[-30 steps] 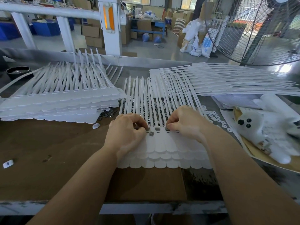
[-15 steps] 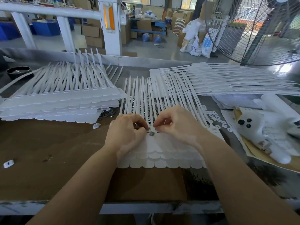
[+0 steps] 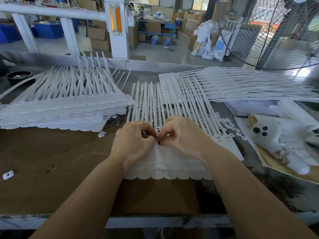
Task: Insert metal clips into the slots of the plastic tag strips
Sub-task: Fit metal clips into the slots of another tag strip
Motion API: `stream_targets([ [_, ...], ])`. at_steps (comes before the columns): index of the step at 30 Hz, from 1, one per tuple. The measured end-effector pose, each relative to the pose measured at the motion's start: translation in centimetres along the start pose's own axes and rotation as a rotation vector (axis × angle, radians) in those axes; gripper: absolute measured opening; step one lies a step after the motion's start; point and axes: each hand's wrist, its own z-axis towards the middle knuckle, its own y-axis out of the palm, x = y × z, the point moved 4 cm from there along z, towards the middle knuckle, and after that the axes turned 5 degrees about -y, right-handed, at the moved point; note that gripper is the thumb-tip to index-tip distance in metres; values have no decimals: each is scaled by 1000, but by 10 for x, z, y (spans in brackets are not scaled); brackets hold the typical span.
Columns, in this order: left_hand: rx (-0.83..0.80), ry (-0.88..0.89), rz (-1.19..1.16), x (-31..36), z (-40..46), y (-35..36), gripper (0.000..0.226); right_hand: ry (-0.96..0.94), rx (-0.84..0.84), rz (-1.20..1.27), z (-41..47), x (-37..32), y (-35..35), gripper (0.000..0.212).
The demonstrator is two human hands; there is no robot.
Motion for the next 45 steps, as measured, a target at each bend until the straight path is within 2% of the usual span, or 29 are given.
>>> stream_targets([
  [17,-1,-2,5,0,0,0,22,-115,-58,-148,-1,-3,7,4],
  [25,-6,-9,12,-1,0,0,25,-95,-39,-54,-3,-1,6,12],
  [32,-8,-6,10,0,0,-1,24,-111,-49,-89,-2,-1,7,4],
  [38,-8,-9,7,-1,0,-1,24,-81,-35,36,-5,4,6,6],
  [45,-2,-6,0,0,0,-1,27,-79,-65,-28,-6,2,9,16],
])
